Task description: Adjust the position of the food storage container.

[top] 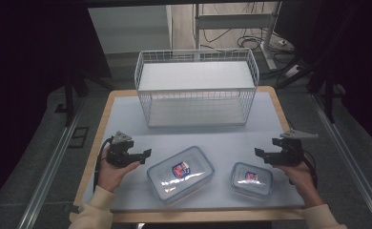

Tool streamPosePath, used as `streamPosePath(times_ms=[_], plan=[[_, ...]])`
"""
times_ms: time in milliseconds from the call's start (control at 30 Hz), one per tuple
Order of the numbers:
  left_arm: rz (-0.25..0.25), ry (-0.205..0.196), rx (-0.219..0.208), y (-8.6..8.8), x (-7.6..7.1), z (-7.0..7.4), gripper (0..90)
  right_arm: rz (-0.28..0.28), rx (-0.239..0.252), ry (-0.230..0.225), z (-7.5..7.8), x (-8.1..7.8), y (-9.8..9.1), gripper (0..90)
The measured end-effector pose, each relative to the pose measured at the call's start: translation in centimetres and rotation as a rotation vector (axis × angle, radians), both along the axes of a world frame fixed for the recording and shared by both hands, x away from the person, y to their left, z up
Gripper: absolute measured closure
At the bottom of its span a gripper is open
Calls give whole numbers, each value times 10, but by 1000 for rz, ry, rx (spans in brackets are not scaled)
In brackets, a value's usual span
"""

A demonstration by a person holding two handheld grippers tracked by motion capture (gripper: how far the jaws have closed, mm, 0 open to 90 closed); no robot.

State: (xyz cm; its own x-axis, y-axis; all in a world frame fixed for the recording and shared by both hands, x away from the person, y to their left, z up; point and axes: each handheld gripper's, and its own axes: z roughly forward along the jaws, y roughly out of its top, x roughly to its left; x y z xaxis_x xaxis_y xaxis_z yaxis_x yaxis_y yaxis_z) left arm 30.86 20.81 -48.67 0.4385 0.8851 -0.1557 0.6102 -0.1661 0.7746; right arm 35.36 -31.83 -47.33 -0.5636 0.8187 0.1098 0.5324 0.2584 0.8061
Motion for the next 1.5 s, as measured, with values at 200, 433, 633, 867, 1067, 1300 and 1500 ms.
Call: streamPosePath(times_ms=[200,433,633,867,1067,1300,1500], plan=[[-27,-9,-77,7,-8,7,494,-5,18,10,-3,1,-3,127],[-87,-19,-104,20,-42,9,896,-34,55,-10,2,2,-4,139],[-122,22,-133,25,-81,2,900,-38,68,-7,3,2,-5,142],[-175,96,-129,16,-116,-17,900,-45,80,-1,5,-1,-10,143],[-230,160,-121,-2,-120,-30,900,-58,84,-1,6,0,-13,146],[-264,173,-112,-16,-113,-32,900,-64,74,2,5,0,-14,147],[-270,170,-86,-24,-107,-31,900,-80,81,3,5,0,-16,149]])
